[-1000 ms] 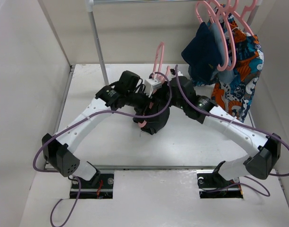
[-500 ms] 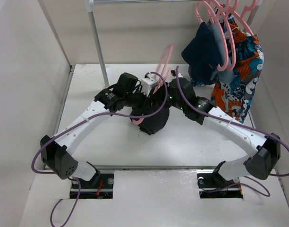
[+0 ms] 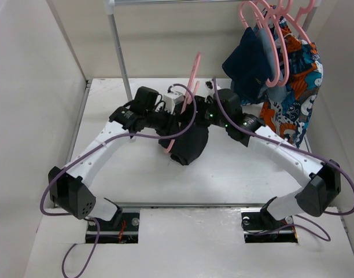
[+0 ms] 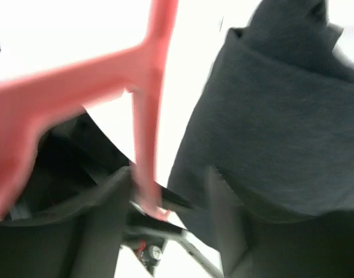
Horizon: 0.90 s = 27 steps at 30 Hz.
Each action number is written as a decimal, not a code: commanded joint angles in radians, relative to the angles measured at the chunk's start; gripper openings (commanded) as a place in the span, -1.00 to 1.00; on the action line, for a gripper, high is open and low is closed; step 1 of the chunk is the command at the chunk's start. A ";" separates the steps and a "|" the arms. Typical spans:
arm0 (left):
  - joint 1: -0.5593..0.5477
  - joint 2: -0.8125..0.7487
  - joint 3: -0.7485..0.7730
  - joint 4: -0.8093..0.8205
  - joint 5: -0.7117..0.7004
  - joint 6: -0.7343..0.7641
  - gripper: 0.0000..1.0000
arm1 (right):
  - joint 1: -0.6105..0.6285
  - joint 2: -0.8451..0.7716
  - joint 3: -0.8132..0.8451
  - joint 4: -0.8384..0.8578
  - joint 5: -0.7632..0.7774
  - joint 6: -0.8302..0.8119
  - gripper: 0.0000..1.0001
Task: Place the trousers on the hanger
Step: Place the hanger at the clothesline.
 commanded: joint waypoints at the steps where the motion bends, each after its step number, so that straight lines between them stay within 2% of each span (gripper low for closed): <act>1: 0.084 -0.050 0.065 -0.010 0.185 -0.027 -1.00 | -0.059 0.002 0.058 0.069 -0.149 -0.227 0.28; 2: 0.104 -0.050 0.065 -0.019 0.244 -0.050 -1.00 | -0.084 0.002 0.058 0.055 -0.160 -0.267 0.38; 3: 0.126 -0.050 0.065 -0.028 0.275 -0.068 -1.00 | -0.093 0.002 0.048 0.023 -0.160 -0.305 0.57; 6: 0.206 -0.039 0.029 -0.014 0.406 -0.136 -1.00 | -0.105 -0.017 0.039 -0.018 -0.146 -0.436 0.69; 7: 0.233 -0.030 0.019 0.001 0.430 -0.182 -1.00 | -0.105 -0.018 0.039 -0.041 -0.137 -0.468 0.81; 10: 0.252 -0.021 0.005 0.067 0.484 -0.254 -1.00 | -0.055 -0.050 0.028 -0.090 -0.067 -0.627 0.82; 12: 0.276 -0.010 0.037 0.088 0.522 -0.308 -1.00 | 0.012 -0.091 -0.003 -0.090 0.045 -0.787 0.82; 13: 0.293 -0.010 0.056 0.098 0.535 -0.322 -1.00 | 0.102 -0.111 -0.055 -0.081 0.077 -0.833 0.82; 15: 0.316 0.011 0.105 0.118 0.550 -0.357 -1.00 | 0.190 -0.181 -0.125 0.021 0.113 -0.913 0.82; 18: 0.328 0.020 0.139 0.144 0.570 -0.377 -1.00 | 0.301 -0.238 -0.257 0.214 0.174 -0.913 0.87; 23: 0.339 0.029 0.153 0.176 0.589 -0.421 -1.00 | 0.335 -0.167 -0.276 0.310 0.200 -0.913 0.87; 27: 0.339 0.030 0.153 0.176 0.599 -0.440 -1.00 | 0.387 -0.068 -0.227 0.310 0.433 -0.883 0.87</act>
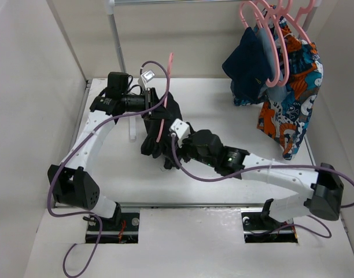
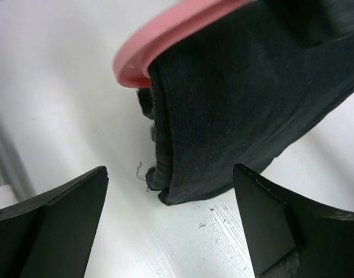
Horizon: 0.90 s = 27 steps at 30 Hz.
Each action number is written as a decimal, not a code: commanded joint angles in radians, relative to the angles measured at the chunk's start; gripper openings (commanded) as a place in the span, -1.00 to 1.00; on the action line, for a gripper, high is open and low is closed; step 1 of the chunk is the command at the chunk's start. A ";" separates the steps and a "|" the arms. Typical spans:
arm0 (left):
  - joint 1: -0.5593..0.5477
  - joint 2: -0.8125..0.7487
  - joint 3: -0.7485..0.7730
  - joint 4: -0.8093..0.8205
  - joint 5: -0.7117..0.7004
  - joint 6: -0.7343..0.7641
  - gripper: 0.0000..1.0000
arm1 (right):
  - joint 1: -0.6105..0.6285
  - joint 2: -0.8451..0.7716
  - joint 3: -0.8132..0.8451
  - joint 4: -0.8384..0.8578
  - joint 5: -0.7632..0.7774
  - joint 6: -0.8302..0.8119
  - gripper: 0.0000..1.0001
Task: Place the trousers on the hanger
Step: Place the hanger at the clothesline.
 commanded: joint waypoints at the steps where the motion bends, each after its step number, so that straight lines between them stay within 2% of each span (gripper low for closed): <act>1: 0.004 -0.036 0.056 0.128 0.091 -0.035 -1.00 | 0.032 0.058 0.058 0.097 0.224 0.020 0.87; 4: 0.004 -0.047 0.030 0.188 0.100 -0.081 -1.00 | 0.032 0.127 0.115 0.111 0.227 0.046 0.84; 6: 0.004 -0.047 0.030 0.200 0.109 -0.107 -1.00 | 0.032 0.175 0.141 0.111 0.227 0.059 0.76; 7: 0.004 -0.047 0.030 0.211 0.109 -0.107 -1.00 | 0.032 0.184 0.141 0.111 0.255 0.072 0.64; 8: 0.004 -0.056 0.030 0.211 0.109 -0.107 -1.00 | 0.032 0.184 0.150 0.111 0.284 0.088 0.24; 10: 0.013 -0.056 0.030 0.185 0.109 -0.086 -1.00 | 0.032 0.184 0.150 0.111 0.382 0.134 -0.21; 12: 0.013 -0.056 0.021 0.174 0.109 -0.075 -1.00 | 0.032 0.172 0.139 0.131 0.424 0.145 -0.58; 14: 0.013 -0.056 -0.005 0.165 0.109 -0.064 -1.00 | 0.022 0.172 0.139 0.131 0.434 0.145 -0.72; 16: 0.013 -0.066 -0.036 0.165 0.109 -0.064 -1.00 | 0.022 0.172 0.152 0.140 0.434 0.135 -0.97; 21: -0.037 -0.075 -0.079 0.140 0.075 -0.020 -1.00 | -0.022 0.190 0.225 0.162 0.434 0.109 -1.00; 27: -0.047 -0.075 -0.102 0.159 0.086 -0.044 -1.00 | -0.100 0.225 0.297 0.181 0.412 0.109 -1.00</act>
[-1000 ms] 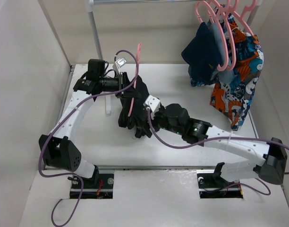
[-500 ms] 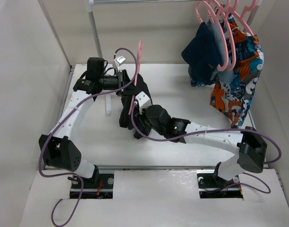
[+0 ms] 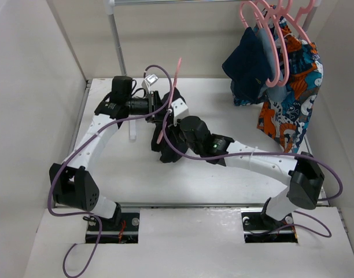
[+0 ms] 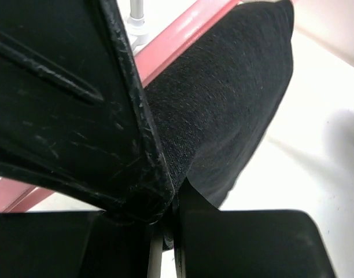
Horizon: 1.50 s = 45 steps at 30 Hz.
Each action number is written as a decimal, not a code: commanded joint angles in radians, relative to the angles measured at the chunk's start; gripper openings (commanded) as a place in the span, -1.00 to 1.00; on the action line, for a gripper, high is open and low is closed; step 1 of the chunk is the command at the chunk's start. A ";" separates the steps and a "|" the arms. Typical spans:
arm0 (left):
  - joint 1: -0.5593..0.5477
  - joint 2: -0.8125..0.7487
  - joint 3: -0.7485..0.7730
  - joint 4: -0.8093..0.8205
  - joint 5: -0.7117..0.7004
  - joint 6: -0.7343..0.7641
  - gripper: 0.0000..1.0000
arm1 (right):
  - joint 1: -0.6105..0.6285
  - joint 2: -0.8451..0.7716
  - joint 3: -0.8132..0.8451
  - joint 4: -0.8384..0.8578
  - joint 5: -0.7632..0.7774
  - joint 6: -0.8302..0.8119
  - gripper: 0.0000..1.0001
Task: Place the trousers on the hanger
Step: Place the hanger at the clothesline.
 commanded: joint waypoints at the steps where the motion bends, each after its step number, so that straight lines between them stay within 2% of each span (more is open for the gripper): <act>1: -0.011 -0.073 -0.003 0.054 0.083 0.008 -1.00 | -0.068 0.010 0.119 0.169 0.026 -0.006 -1.00; 4: -0.011 -0.073 -0.003 0.106 0.103 -0.052 -1.00 | -0.081 0.057 0.155 0.169 -0.005 -0.025 -1.00; 10: -0.011 -0.073 -0.022 0.140 0.140 -0.077 -1.00 | -0.112 0.100 0.184 0.178 0.000 -0.060 -1.00; 15: -0.011 -0.083 -0.053 0.186 0.161 -0.123 -1.00 | -0.144 0.128 0.222 0.187 -0.112 -0.097 -1.00; 17: 0.000 -0.083 -0.043 0.221 0.178 -0.158 -1.00 | -0.144 0.113 0.195 0.187 -0.162 -0.097 -0.05; 18: 0.011 -0.083 -0.043 0.285 0.201 -0.189 -1.00 | -0.144 0.101 0.178 0.187 -0.195 -0.097 0.29; 19: 0.021 -0.083 -0.043 0.327 0.213 -0.225 -1.00 | -0.144 0.084 0.135 0.187 -0.195 -0.097 0.54; 21: 0.060 -0.083 -0.043 0.425 0.235 -0.362 -1.00 | -0.144 0.013 0.084 0.187 -0.175 -0.069 0.64; 27: 0.118 -0.073 -0.054 0.841 0.246 -0.682 -1.00 | -0.144 -0.223 -0.081 0.164 -0.089 -0.057 0.75; 28: 0.118 -0.073 -0.054 0.937 0.237 -0.783 -1.00 | -0.144 -0.249 -0.091 0.154 -0.078 -0.057 0.75; 35: 0.118 -0.055 0.036 1.010 0.183 -0.830 -1.00 | -0.154 -0.439 -0.177 0.086 -0.006 -0.057 0.75; 36: 0.118 -0.044 0.061 1.145 0.154 -0.909 -1.00 | -0.163 -0.491 -0.209 0.062 0.009 -0.046 0.75; 38: 0.118 -0.044 0.073 1.180 0.131 -0.928 -1.00 | -0.163 -0.502 -0.209 0.048 0.023 -0.036 0.75; 42: 0.127 -0.003 0.095 1.393 0.070 -1.064 -1.00 | -0.163 -0.548 -0.232 0.023 0.043 -0.016 0.77; 45: 0.136 0.025 0.164 1.403 0.037 -1.075 -1.00 | -0.163 -0.573 -0.252 0.005 0.052 -0.006 0.80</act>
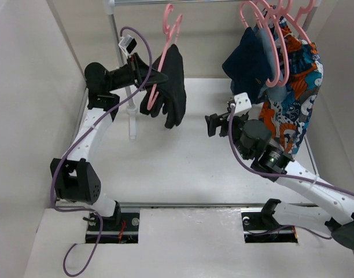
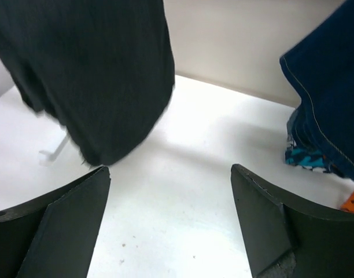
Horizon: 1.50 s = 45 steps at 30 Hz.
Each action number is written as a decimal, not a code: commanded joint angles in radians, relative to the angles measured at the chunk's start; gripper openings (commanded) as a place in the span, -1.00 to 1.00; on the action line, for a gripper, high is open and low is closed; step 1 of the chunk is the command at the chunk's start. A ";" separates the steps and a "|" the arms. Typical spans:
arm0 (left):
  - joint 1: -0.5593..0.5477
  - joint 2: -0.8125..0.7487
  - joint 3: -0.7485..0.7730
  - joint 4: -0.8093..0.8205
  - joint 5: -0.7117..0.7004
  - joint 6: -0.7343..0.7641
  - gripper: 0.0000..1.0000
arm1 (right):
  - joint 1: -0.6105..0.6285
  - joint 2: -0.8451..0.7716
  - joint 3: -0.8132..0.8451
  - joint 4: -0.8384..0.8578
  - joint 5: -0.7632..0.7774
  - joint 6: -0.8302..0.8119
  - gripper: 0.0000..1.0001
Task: Place the trousers on the hanger
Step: Place the hanger at the clothesline.
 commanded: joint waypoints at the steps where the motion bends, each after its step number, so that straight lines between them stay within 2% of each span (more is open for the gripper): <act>1: 0.014 -0.009 0.137 0.308 -0.099 -0.039 -1.00 | -0.007 -0.037 -0.019 -0.027 0.037 0.027 0.80; 6: 0.046 0.028 0.237 0.348 -0.166 -0.057 -1.00 | -0.007 -0.055 -0.029 -0.059 0.037 0.056 0.80; 15: 0.075 0.140 0.331 0.192 -0.288 0.029 -1.00 | -0.007 -0.064 -0.018 -0.068 0.046 0.056 0.80; 21: 0.075 0.177 0.322 0.100 -0.315 0.127 -1.00 | -0.007 -0.064 -0.007 -0.099 0.046 0.066 0.80; 30: 0.075 0.143 0.236 -0.046 -0.295 0.294 -0.98 | -0.007 -0.073 -0.016 -0.108 0.046 0.066 0.80; 32: 0.075 0.132 0.205 -0.070 -0.285 0.314 -0.80 | -0.007 -0.073 -0.016 -0.117 0.046 0.066 0.80; 33: 0.075 0.122 0.196 -0.071 -0.276 0.332 -0.53 | -0.007 -0.073 -0.016 -0.117 0.046 0.066 0.80; 36: 0.075 0.099 0.176 -0.139 -0.263 0.381 -0.03 | -0.007 -0.073 -0.016 -0.117 0.046 0.066 0.80; 37: 0.075 0.087 0.176 -0.162 -0.263 0.444 0.16 | -0.007 -0.073 -0.016 -0.127 0.046 0.066 0.80; 38: 0.075 0.086 0.185 -0.192 -0.254 0.487 0.47 | -0.007 -0.073 -0.016 -0.127 0.046 0.066 0.80; 39: 0.075 0.076 0.196 -0.292 -0.254 0.539 0.62 | -0.007 -0.073 -0.016 -0.127 0.046 0.066 0.80; 42: 0.075 0.057 0.254 -0.495 -0.294 0.777 0.99 | -0.007 -0.084 -0.016 -0.136 0.037 0.066 0.80; 43: 0.075 0.057 0.266 -0.609 -0.309 0.831 1.00 | -0.007 -0.084 -0.016 -0.136 0.037 0.066 0.80; 45: 0.084 0.034 0.301 -0.719 -0.344 0.930 1.00 | -0.007 -0.093 -0.016 -0.136 0.028 0.075 0.80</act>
